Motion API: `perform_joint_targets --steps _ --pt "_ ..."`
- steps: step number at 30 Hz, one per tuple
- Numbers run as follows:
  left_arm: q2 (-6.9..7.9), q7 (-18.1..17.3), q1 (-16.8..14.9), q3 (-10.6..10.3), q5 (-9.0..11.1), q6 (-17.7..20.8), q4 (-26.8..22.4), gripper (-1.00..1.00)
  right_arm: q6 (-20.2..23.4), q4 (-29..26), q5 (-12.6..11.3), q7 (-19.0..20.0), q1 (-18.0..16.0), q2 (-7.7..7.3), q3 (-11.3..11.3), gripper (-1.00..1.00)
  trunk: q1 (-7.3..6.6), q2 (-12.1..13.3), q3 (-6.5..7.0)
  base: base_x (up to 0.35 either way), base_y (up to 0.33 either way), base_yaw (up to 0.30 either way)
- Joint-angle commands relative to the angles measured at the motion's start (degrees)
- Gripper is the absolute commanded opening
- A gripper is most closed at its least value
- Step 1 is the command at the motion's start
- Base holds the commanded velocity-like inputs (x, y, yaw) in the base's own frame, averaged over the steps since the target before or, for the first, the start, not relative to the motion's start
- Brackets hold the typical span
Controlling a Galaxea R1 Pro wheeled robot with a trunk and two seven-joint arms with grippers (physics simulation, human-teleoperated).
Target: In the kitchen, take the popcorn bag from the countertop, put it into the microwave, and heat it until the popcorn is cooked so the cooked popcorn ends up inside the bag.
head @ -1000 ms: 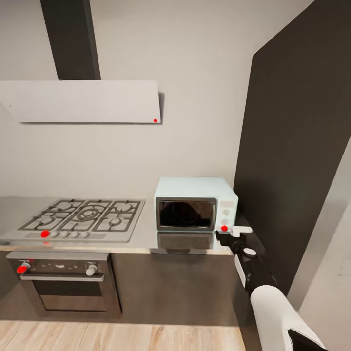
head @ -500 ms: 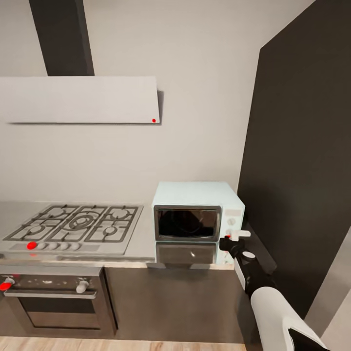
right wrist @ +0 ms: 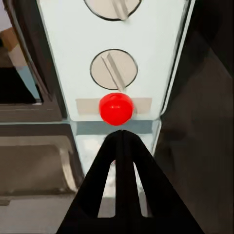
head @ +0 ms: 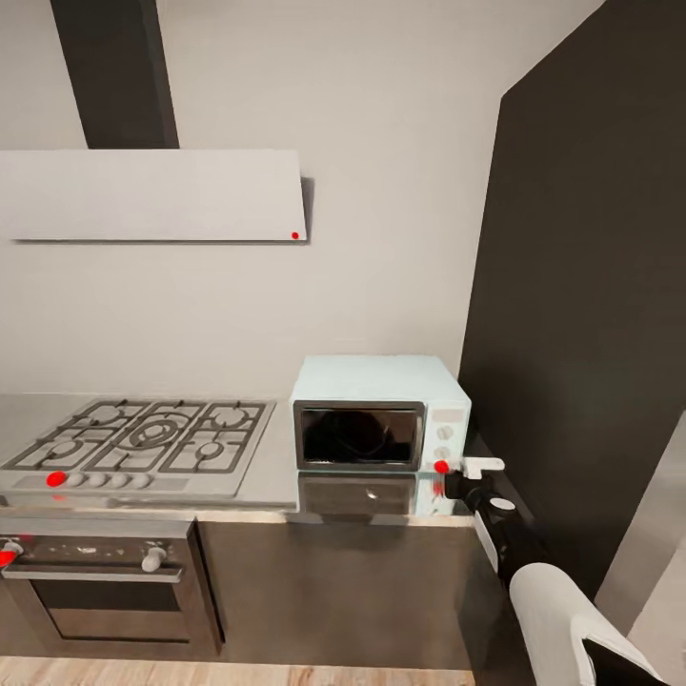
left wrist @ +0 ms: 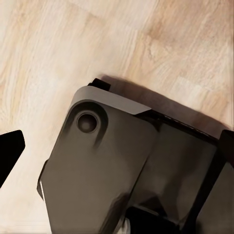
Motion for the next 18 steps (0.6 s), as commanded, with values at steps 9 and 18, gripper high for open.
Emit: perform_joint_targets --steps 9,18 --pt "-0.01 0.2 0.0 -0.5 0.5 -0.1 0.0 1.00 0.2 -0.1 0.5 0.6 0.0 -1.06 -0.4 -1.00 0.02 0.0 -0.03 -0.004 -0.037 0.000" --pt "-0.02 0.2 0.0 -0.5 0.5 -0.1 0.0 1.00 0.1 0.1 0.4 0.8 0.0 -0.76 -0.4 -1.00 0.02 0.0 -0.03 0.000 0.000 0.000"
